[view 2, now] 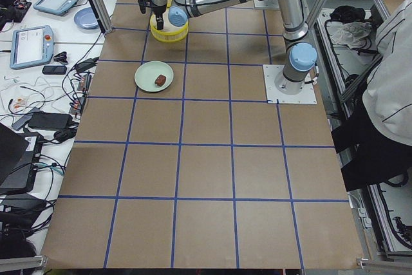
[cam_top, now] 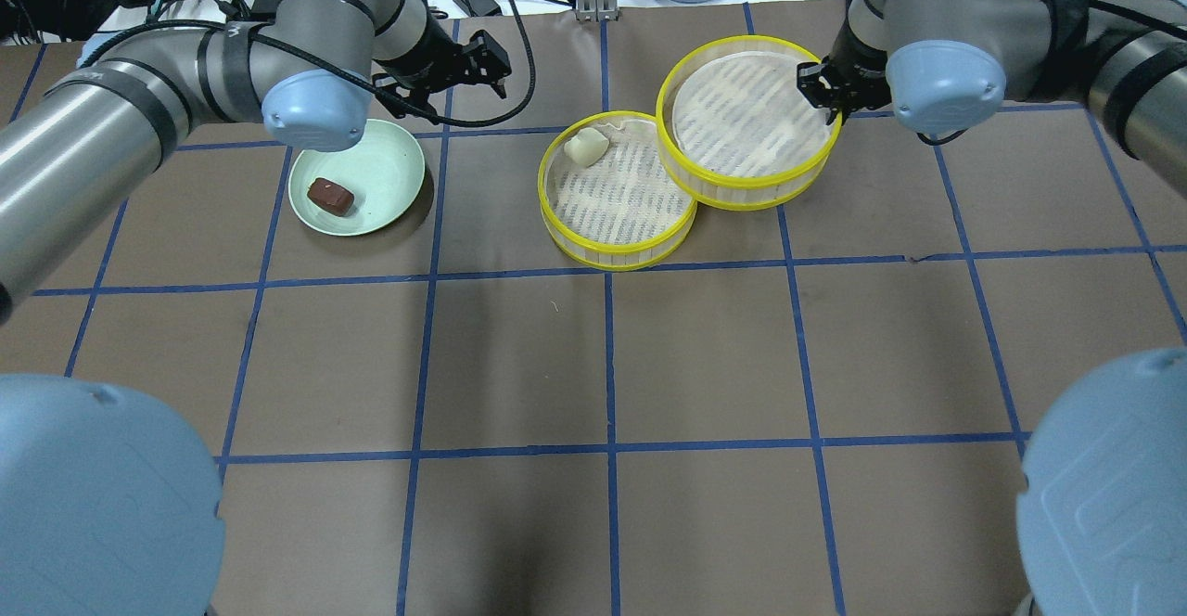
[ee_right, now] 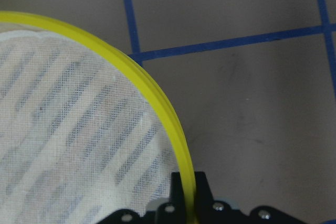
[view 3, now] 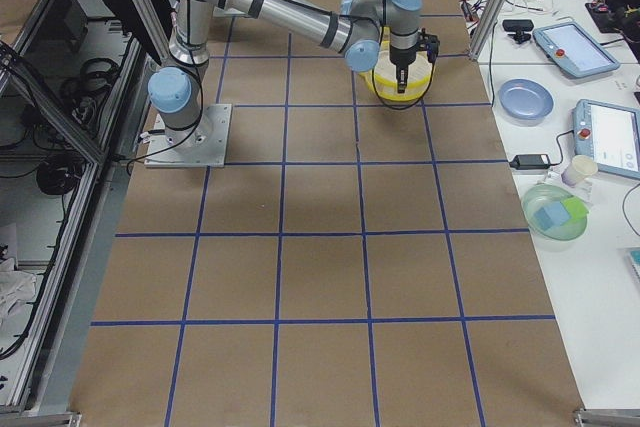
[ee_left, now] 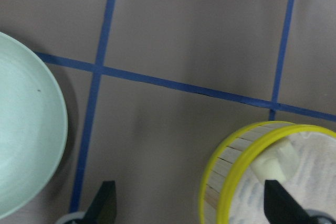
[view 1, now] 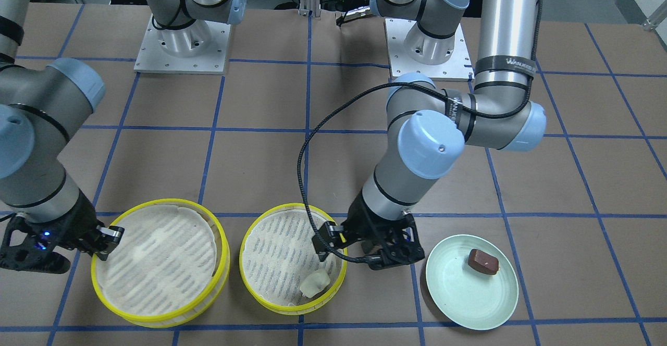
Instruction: Stack buns with steamer
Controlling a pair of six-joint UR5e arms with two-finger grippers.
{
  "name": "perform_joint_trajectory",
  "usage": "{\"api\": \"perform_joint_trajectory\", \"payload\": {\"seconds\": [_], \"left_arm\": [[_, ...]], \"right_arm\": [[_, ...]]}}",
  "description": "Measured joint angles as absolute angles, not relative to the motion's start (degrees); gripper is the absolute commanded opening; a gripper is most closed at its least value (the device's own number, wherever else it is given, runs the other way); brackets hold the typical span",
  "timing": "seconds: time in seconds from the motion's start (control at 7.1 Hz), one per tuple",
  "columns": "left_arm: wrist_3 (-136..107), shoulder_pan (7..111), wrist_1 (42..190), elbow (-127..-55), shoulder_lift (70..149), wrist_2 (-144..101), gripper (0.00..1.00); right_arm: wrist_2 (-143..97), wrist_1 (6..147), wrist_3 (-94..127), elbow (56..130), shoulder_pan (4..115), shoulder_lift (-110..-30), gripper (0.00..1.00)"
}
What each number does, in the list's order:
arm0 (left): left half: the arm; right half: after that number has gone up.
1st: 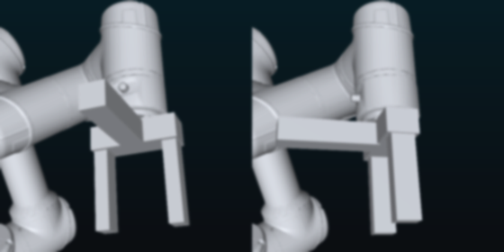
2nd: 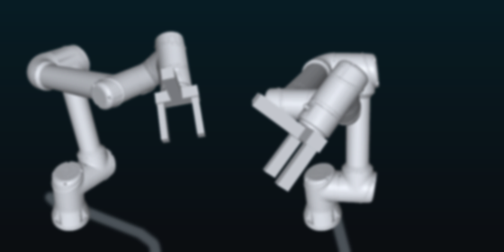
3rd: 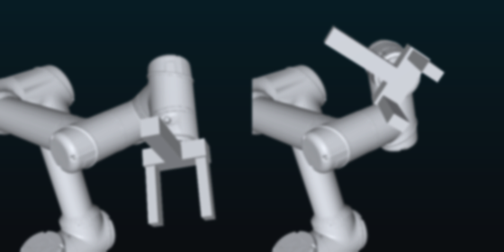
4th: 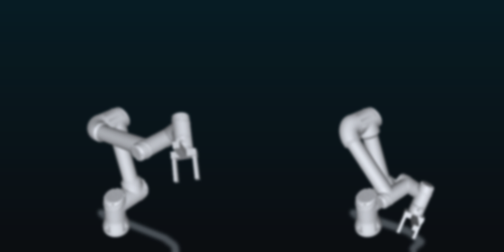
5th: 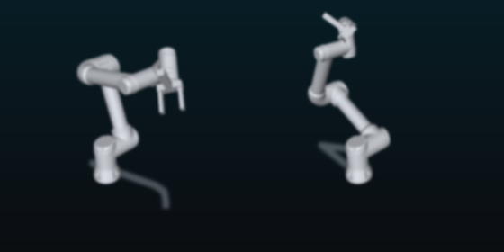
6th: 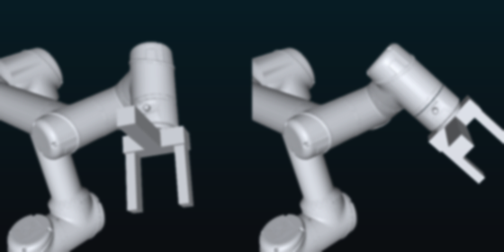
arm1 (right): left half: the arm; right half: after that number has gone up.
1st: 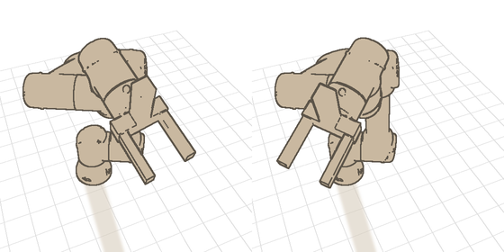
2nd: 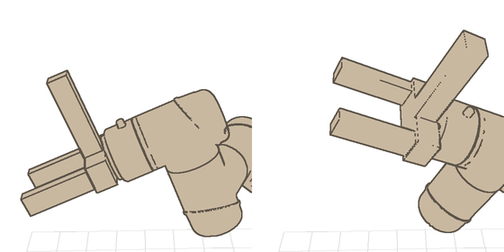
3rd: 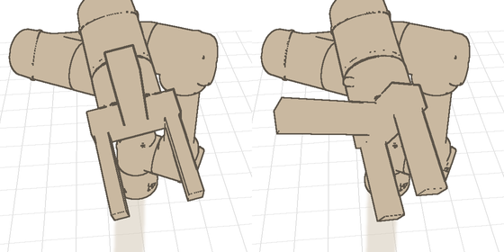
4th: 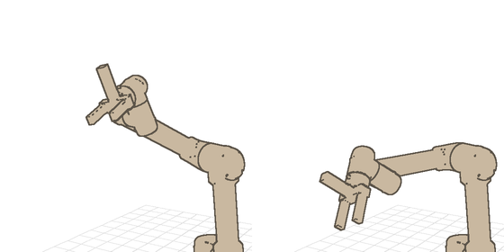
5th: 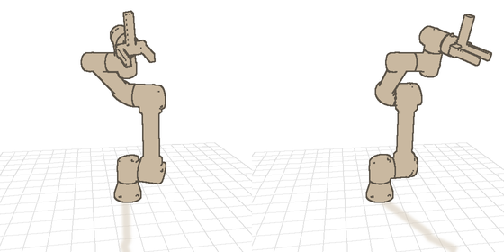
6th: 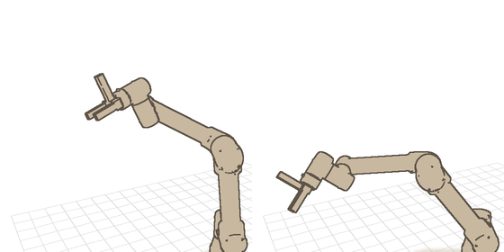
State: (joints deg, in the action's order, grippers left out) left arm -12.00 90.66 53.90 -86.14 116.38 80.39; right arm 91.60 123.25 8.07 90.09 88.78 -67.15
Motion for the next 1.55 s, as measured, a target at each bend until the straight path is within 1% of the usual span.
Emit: {"api": "perform_joint_trajectory", "payload": {"seconds": [0.28,0.56,1.13,1.27,1.41,1.55], "left_arm": [[-1.0,85.9,55.0,-86.9,116.8,83.8,1.0],[6.0,83.7,55.0,-88.0,118.5,87.5,1.0],[22.7,79.7,54.1,-89.5,122.1,90.2,0.99],[25.0,79.2,53.2,-89.6,123.0,90.2,0.87],[26.3,79.0,52.2,-90.0,123.9,90.3,0.81],[26.9,78.9,51.6,-90.4,124.6,90.3,0.55]], "right_arm": [[91.9,123.4,18.0,88.3,95.7,-66.4,0.0],[94.2,123.4,23.8,87.3,100.4,-64.9,0.0],[95.5,122.7,29.4,87.7,102.3,-62.8,0.0],[95.5,121.7,29.5,87.9,102.4,-62.8,0.0],[95.6,120.8,29.4,88.0,102.4,-62.8,0.0],[95.8,120.4,29.3,88.2,102.4,-62.9,0.0]]}}
